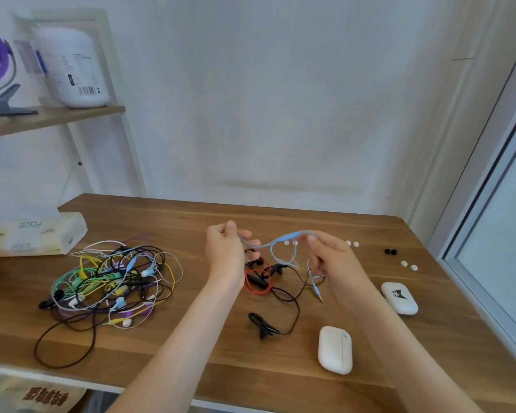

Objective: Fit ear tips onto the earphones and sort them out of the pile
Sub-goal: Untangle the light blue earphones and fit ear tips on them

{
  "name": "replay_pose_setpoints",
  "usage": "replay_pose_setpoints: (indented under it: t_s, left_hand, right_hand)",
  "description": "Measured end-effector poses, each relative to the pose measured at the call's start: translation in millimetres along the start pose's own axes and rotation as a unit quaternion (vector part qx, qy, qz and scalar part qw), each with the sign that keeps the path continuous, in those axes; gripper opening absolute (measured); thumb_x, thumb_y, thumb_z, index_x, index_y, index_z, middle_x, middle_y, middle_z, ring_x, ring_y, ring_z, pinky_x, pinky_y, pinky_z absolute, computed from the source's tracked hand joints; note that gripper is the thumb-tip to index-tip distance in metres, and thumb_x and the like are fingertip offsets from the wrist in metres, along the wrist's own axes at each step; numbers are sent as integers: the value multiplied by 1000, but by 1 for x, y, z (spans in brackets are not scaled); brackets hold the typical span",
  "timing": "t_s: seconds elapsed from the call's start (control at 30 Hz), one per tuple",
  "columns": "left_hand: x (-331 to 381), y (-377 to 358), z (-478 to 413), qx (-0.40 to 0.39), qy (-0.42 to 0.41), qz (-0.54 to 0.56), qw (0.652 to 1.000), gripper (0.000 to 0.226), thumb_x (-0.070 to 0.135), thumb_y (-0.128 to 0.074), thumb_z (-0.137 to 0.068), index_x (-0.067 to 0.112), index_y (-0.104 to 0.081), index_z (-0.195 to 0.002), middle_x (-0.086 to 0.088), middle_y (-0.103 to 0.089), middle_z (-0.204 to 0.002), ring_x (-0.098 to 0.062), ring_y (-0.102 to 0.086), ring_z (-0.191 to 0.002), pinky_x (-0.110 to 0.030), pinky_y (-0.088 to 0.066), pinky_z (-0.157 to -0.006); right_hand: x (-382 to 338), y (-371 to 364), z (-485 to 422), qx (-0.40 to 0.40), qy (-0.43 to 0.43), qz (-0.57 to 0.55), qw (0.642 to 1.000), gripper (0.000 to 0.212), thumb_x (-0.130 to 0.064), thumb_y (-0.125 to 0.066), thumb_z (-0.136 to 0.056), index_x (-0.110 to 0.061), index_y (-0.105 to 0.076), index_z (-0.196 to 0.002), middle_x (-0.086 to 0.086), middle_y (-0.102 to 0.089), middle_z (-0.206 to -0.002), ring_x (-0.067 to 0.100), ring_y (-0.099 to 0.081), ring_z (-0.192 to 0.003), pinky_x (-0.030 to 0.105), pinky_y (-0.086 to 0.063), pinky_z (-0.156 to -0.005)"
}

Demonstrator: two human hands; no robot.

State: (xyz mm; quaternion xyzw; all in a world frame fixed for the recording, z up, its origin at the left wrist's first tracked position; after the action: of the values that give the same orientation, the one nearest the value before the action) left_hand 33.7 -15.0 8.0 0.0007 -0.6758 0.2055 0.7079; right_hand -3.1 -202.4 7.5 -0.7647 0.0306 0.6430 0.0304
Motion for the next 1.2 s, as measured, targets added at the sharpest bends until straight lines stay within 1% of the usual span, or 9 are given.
replay_pose_setpoints:
  t_s: [0.17, 0.27, 0.47, 0.63, 0.77, 0.9, 1.03, 1.1, 1.2]
  left_hand:
    - [-11, 24, -18, 78, 27, 2, 997, 22, 17, -31, -105, 4, -45, -115, -5, -47, -77, -14, -46, -49, -16, -32, -31]
    - [-19, 23, -21, 64, 66, -20, 996, 13, 11, -32, -102, 9, -44, -107, -4, -41, -71, -13, -39, -48, -16, -27, -31]
    - [-26, 25, -31, 82, 100, -44, 991, 38, 1, -30, -97, -10, -44, -131, -8, -36, -59, -18, -27, -48, -16, -20, -30]
    - [-26, 22, -27, 84, 87, -27, 992, 37, 3, -29, -98, -4, -44, -131, -4, -31, -62, -16, -25, -48, -20, -20, -35]
    - [-19, 5, -13, 26, 73, 6, 997, 21, 7, -26, -101, 10, -40, -86, -1, -26, -62, -12, -21, -46, -18, -20, -35]
    - [-14, -15, 1, -15, 72, 56, 996, 27, 11, -28, -103, 7, -47, -122, -1, -35, -64, -9, -29, -44, -20, -27, -36]
    - [-8, -26, 12, -31, 64, 75, 995, 17, 16, -31, -104, 10, -45, -97, -2, -42, -63, -8, -36, -36, -23, -36, -42]
    - [-3, -24, 13, -29, 51, 61, 996, 21, 20, -35, -104, 8, -45, -90, -3, -46, -63, -9, -41, -35, -24, -39, -43]
    - [1, -20, 12, -34, 22, 62, 997, 15, 20, -43, -102, 6, -44, -107, -6, -50, -74, -8, -51, -37, -23, -45, -40]
  right_hand:
    - [7, 36, -5, 87, -34, -166, 982, 30, -7, -38, -101, -10, -68, -103, 0, -44, -54, 11, -29, -49, 21, -26, -48]
    - [12, 42, -5, 87, -43, -170, 981, 31, -6, -35, -101, -7, -66, -105, 3, -50, -59, 13, -34, -52, 22, -30, -51]
    - [22, 50, -1, 147, -74, -173, 971, 29, 2, -37, -97, -1, -64, -106, 10, -60, -71, 11, -41, -47, 22, -37, -48]
    - [28, 57, -3, 189, -124, -154, 962, 29, 4, -40, -95, -1, -64, -110, 10, -64, -70, 14, -50, -54, 26, -42, -55]
    - [25, 42, -6, 83, -211, 86, 970, 53, 12, -41, -88, -13, -53, -133, 5, -63, -111, 18, -58, -97, 28, -43, -73]
    - [-3, -1, 10, -78, -54, 195, 976, 56, 2, -44, -86, -31, -54, -130, -16, -50, -131, 2, -42, -125, 22, -34, -94]
    - [-14, -44, 25, -222, -26, 108, 969, 34, -14, -58, -93, -21, -54, -127, -2, -66, -121, 6, -60, -112, 21, -47, -97]
    - [-12, -49, 26, -211, -40, 60, 975, 34, -21, -60, -93, -17, -52, -126, 9, -69, -114, 16, -65, -107, 27, -48, -97]
    - [-6, -45, 20, -177, -36, 43, 983, 24, -15, -58, -94, -5, -53, -115, 16, -72, -98, 24, -68, -89, 30, -52, -86]
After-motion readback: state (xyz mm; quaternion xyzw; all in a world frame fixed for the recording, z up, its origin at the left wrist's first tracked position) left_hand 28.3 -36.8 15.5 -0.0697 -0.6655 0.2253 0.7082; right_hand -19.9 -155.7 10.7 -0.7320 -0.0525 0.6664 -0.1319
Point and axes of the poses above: each hand's wrist, its own z-axis away from the middle knuckle, its own y-axis out of the back of the hand, x = y × z, the point moved 6 cm from there along -z, towards the middle knuckle
